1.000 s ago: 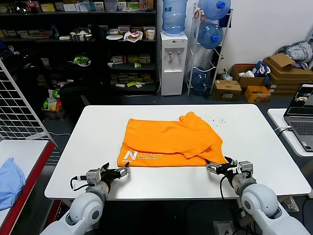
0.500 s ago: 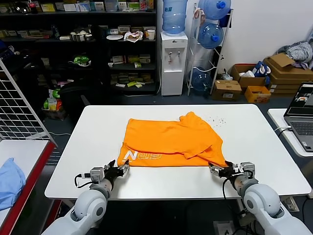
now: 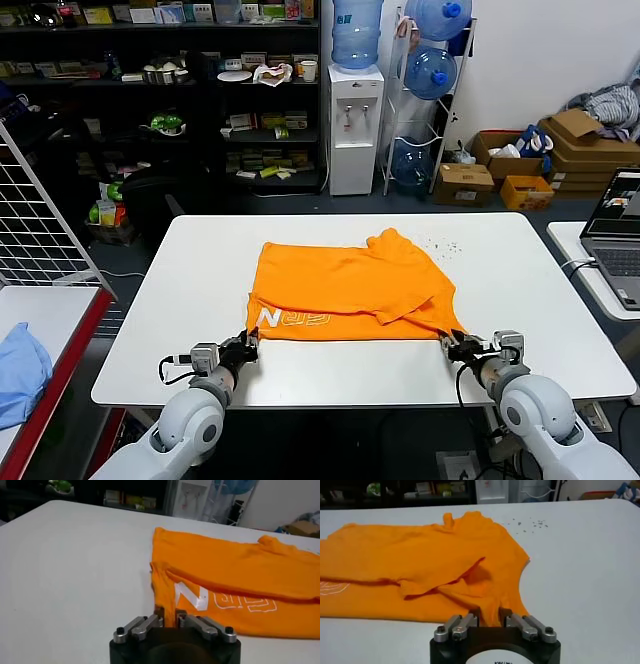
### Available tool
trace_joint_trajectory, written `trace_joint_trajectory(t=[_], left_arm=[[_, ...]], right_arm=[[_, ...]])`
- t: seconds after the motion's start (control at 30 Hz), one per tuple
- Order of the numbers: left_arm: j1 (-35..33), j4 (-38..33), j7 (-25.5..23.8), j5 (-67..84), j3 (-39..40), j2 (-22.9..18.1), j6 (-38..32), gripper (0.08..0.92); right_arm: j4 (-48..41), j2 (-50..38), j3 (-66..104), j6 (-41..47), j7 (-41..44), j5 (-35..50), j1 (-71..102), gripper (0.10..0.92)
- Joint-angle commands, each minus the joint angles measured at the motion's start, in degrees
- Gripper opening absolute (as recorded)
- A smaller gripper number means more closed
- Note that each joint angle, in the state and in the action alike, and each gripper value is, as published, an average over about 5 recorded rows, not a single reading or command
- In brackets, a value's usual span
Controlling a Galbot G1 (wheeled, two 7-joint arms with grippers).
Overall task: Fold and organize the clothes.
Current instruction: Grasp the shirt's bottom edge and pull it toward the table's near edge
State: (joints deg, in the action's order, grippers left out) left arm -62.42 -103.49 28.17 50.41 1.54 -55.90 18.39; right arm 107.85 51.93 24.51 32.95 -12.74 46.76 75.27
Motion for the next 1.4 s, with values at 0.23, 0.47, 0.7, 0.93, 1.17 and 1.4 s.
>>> trace_joint_trajectory(t=[0.23, 0.47, 0.7, 0.93, 1.17, 1.4], left_arm=[[-1.7, -4.3, 0.8, 0.7, -1.6, 3.0, 0.0, 0.096], [-7.2, -11.1, 2.2, 4.6, -5.0, 9.3, 0.1, 0.096], [-13.9, -19.1, 5.3, 8.9, -6.1, 12.7, 0.8, 0.096], [-22.0, -24.6, 6.8, 9.5, -6.9, 12.8, 1.5, 0.109], [-24.6, -25.3, 6.9, 8.8, -7.3, 12.5, 1.9, 0.277], [-24.2, -25.1, 6.9, 8.7, -7.9, 12.5, 2.4, 0.476]], right_arm=[[3.2, -1.3, 1.4, -0.6, -0.9, 1.8, 1.9, 0.123], [7.4, -2.6, 5.4, 0.0, -1.6, 4.3, 6.9, 0.123], [13.5, -2.7, 9.5, 1.1, -2.5, 5.5, 16.1, 0.123], [17.5, -0.9, 13.3, 1.0, -2.7, 4.3, 24.8, 0.123], [18.5, 0.1, 14.3, 1.4, -3.5, 3.6, 27.6, 0.123], [17.8, 0.4, 14.5, 1.8, -3.6, 1.8, 26.3, 0.248]])
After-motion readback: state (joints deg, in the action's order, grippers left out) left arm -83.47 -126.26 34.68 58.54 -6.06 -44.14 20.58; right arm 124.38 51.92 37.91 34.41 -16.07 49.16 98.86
